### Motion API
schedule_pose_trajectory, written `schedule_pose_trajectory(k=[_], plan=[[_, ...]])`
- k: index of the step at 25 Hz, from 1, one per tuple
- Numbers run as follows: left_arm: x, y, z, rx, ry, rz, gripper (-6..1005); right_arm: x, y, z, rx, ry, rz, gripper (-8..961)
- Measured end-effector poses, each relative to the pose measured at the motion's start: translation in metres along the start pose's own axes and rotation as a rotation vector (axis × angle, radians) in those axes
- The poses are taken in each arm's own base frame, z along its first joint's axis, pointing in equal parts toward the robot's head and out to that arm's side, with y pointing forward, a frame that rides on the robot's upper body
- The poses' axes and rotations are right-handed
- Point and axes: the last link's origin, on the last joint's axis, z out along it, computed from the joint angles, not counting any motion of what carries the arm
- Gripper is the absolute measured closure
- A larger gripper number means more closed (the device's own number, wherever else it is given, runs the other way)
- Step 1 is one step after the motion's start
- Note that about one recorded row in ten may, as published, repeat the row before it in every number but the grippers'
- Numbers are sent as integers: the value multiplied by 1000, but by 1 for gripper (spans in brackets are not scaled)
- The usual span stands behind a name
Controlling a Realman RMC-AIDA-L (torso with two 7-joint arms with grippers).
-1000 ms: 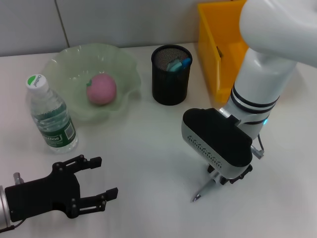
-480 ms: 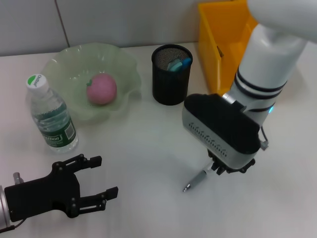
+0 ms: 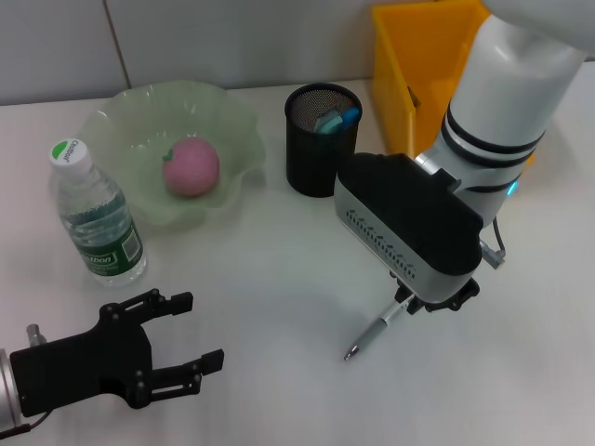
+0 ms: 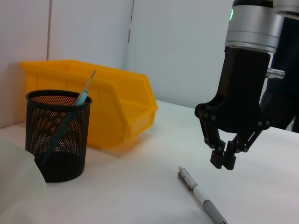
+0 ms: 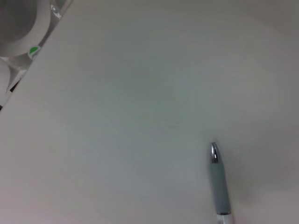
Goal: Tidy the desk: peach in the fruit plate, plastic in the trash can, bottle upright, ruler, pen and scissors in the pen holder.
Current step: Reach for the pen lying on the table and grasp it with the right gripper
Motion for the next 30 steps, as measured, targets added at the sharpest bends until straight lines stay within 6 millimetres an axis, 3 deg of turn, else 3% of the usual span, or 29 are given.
schedule_pose_trajectory(k=[2, 10, 30], plan=[[0, 0, 0, 0, 0, 0, 162, -1, 1, 2, -10, 7, -3, 947], [0, 0, 2, 5, 2, 3, 162, -1, 6, 14, -29, 15, -33, 582], [1, -4, -1, 31, 13, 3, 163, 6, -4, 35, 7, 9, -87, 588]])
